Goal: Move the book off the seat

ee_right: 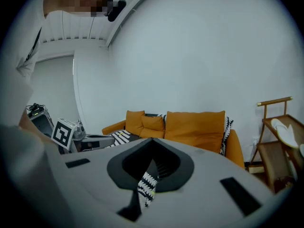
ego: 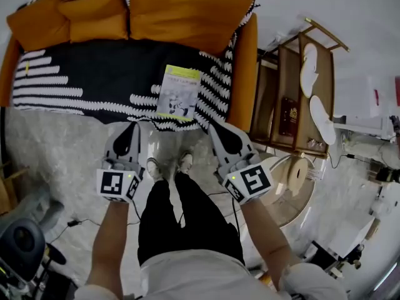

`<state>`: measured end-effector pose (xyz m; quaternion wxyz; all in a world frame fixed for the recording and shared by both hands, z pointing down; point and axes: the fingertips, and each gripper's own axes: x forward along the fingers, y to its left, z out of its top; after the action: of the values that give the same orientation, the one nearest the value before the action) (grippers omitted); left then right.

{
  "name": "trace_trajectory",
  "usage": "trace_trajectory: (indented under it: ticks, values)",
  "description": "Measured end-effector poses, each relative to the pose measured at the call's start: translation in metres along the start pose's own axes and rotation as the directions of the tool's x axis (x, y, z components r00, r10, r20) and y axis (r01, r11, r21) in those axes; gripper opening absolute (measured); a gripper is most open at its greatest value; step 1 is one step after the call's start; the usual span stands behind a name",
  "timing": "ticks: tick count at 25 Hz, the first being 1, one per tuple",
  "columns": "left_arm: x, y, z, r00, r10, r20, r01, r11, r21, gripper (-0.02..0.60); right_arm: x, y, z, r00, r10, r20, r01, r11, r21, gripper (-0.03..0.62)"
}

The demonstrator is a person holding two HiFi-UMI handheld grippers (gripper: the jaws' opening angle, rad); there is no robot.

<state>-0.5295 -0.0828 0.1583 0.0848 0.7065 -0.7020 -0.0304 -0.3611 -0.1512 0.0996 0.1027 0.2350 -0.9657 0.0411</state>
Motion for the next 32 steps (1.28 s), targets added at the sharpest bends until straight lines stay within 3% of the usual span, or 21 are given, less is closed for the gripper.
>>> trace_trajectory:
  ticks: [9,19,27,29,32]
  values:
    - [0.056,0.024,-0.1,0.997,0.008,-0.077,-0.01,1.0,-0.026,0.017,0.067,-0.003,-0.083,1.0,-0.005,-0.007,0.006,0.99,0.14,0.021]
    - [0.102,0.038,-0.168,0.986,-0.011,-0.166,0.006,0.999,-0.032,0.017,0.087,-0.022,-0.136,0.999,-0.004,-0.053,0.012,0.989,0.144,0.021]
    - [0.149,0.051,-0.252,0.961,-0.059,-0.271,0.028,0.993,-0.116,0.019,0.111,-0.051,-0.176,0.997,0.003,-0.076,0.008,0.99,0.141,0.021]
    - [0.155,0.054,-0.277,0.95,-0.075,-0.304,0.023,0.985,-0.171,0.027,0.115,-0.055,-0.187,0.996,0.004,-0.084,0.008,0.99,0.144,0.021]
    - [0.162,0.057,-0.305,0.939,-0.114,-0.326,0.024,0.963,-0.267,0.111,0.121,-0.059,-0.2,0.995,0.014,-0.099,0.0,0.99,0.141,0.021]
